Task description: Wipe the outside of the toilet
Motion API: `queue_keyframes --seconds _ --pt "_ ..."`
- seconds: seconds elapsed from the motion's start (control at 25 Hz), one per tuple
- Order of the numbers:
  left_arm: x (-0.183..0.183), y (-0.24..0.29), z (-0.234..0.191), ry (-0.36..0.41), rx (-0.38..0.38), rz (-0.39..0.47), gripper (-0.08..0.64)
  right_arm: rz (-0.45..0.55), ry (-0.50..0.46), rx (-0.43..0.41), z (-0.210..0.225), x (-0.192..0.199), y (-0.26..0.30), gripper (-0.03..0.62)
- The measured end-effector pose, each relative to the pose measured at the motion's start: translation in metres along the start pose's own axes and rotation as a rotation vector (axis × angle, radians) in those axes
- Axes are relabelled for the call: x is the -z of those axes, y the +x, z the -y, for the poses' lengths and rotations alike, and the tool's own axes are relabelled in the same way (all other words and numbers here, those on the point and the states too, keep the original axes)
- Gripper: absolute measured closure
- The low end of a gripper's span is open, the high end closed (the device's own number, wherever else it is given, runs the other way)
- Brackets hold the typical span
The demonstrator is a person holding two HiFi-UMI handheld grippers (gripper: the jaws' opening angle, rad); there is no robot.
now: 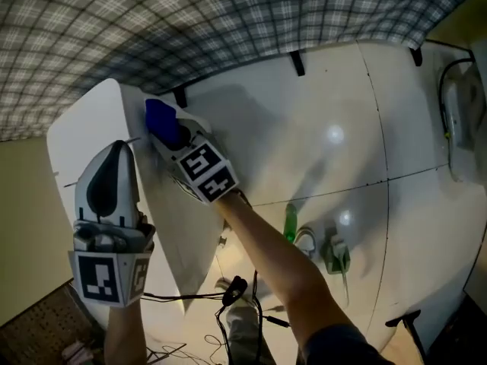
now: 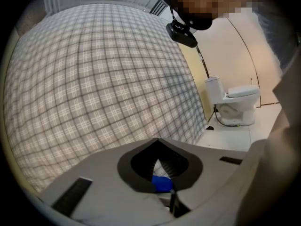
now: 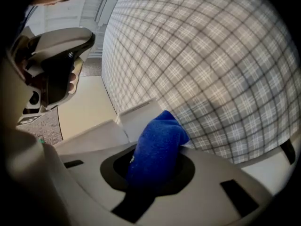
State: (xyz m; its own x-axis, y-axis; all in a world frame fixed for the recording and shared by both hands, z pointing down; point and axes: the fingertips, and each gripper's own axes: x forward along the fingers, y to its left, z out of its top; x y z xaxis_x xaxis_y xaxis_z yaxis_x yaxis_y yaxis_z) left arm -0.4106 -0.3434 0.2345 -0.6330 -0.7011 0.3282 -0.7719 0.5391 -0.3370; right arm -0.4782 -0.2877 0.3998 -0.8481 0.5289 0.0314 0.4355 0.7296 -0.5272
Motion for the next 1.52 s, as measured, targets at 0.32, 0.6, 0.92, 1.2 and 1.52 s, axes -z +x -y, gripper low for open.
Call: queue_keyframes --seconds 0.32,0.6,0.92,1.2,1.52 --pt "0.019 -0.032 0.029 0.022 0.063 -0.039 0.548 0.011 0.100 -0.021 -0.064 0.049 -0.066 0.529" --pt "0.039 -0.112 0.076 -0.016 0.133 -0.002 0.548 0.027 0.183 0.035 -0.192 0.138 -0.156 0.529" --pt "0.054 -0.143 0.105 -0.018 0.205 0.035 0.548 0.108 0.236 0.140 -0.228 0.175 -0.188 0.529" --pt "0.038 -0.078 0.074 0.018 0.174 0.022 0.548 0.157 0.176 0.161 -0.115 0.105 -0.137 0.529" --pt "0.037 -0.001 0.061 -0.037 0.182 0.021 0.547 0.127 0.203 0.151 0.027 0.085 -0.038 0.529"
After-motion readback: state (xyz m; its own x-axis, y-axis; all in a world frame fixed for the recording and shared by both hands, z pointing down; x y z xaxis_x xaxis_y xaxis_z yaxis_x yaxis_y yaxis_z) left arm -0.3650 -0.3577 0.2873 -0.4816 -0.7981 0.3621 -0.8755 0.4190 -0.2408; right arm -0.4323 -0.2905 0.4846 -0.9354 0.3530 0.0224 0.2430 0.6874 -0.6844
